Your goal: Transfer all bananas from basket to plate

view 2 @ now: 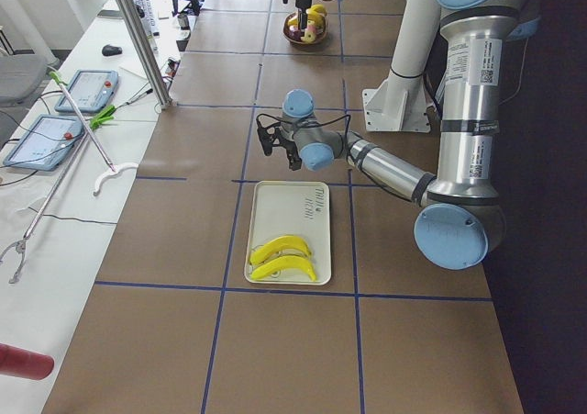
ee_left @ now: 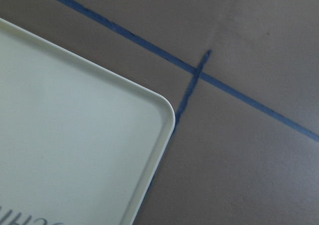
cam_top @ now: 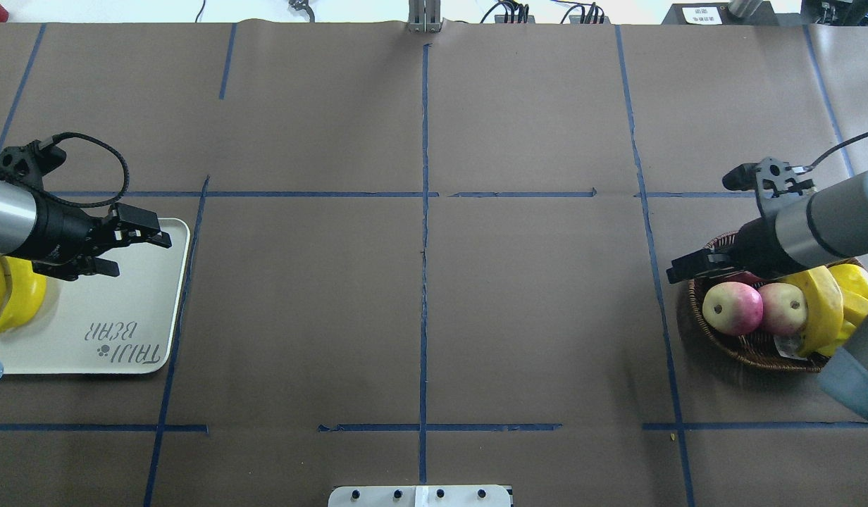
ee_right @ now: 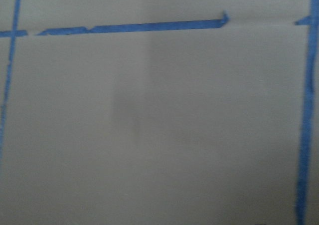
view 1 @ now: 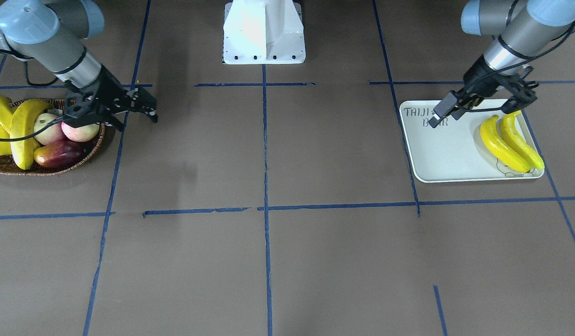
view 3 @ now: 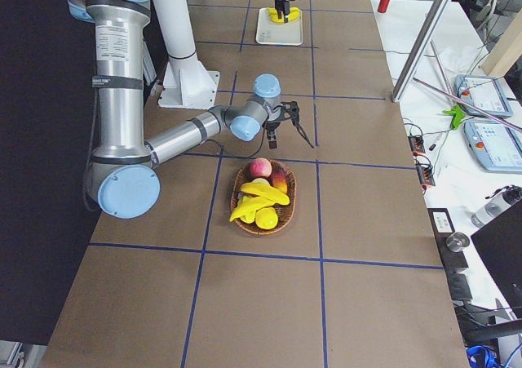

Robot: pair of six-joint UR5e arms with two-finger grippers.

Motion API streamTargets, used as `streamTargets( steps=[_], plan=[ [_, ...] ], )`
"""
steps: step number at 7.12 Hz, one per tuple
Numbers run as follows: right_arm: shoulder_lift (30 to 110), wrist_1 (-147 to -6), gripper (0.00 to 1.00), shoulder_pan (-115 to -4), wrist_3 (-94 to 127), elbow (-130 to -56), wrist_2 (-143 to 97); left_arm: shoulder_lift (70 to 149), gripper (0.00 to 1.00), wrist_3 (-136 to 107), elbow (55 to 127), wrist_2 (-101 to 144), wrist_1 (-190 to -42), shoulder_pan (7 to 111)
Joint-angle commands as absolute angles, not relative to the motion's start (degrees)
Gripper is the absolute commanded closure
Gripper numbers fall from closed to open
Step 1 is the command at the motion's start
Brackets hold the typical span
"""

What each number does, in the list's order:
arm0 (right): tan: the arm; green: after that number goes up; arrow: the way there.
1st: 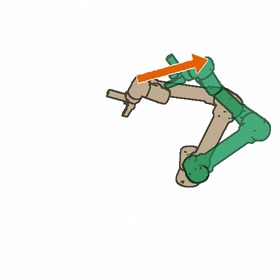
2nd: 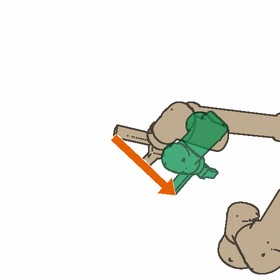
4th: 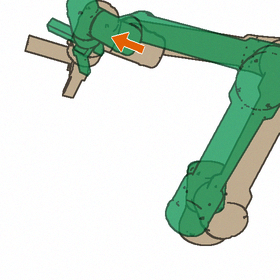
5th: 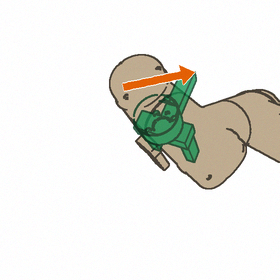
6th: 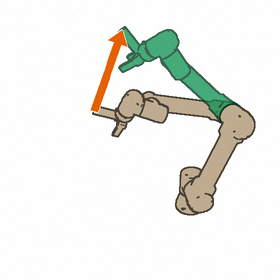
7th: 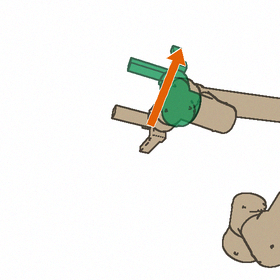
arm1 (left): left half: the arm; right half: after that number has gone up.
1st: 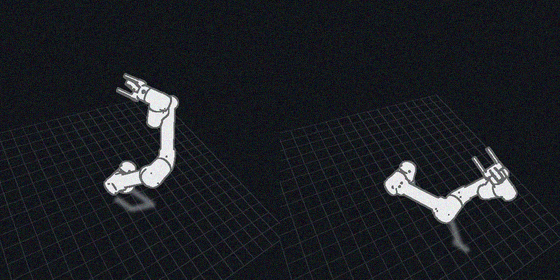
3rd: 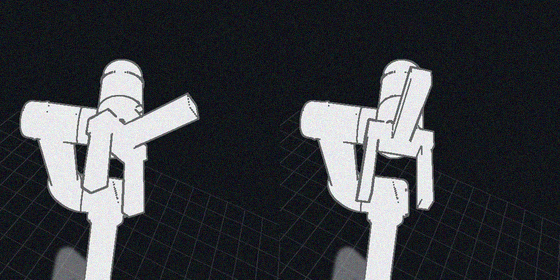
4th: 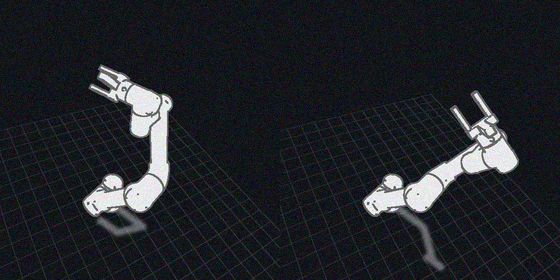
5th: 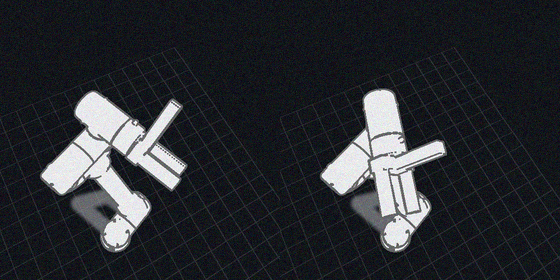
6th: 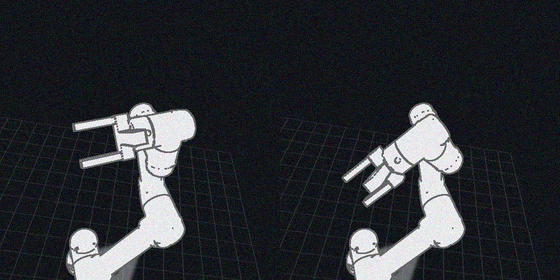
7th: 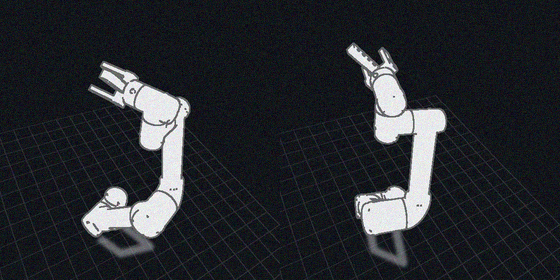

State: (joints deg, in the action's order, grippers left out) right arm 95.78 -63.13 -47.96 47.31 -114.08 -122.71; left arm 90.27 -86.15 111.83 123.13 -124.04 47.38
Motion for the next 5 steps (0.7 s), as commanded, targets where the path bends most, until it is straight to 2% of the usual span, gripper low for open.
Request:
streamTargets(
  steps=[1,5],
  plan=[
    [103.43,-64.24,0.0,-52.81,35.1,-114.96,-122.96,91.31,0.0,-86.48,111.8,123.05,-124.01,46.15],
    [105.28,-75.13,0.0,-51.95,33.13,-121.46,-111.95,91.49,0.0,-86.48,111.45,123.05,-124.01,46.06]
  ],
)
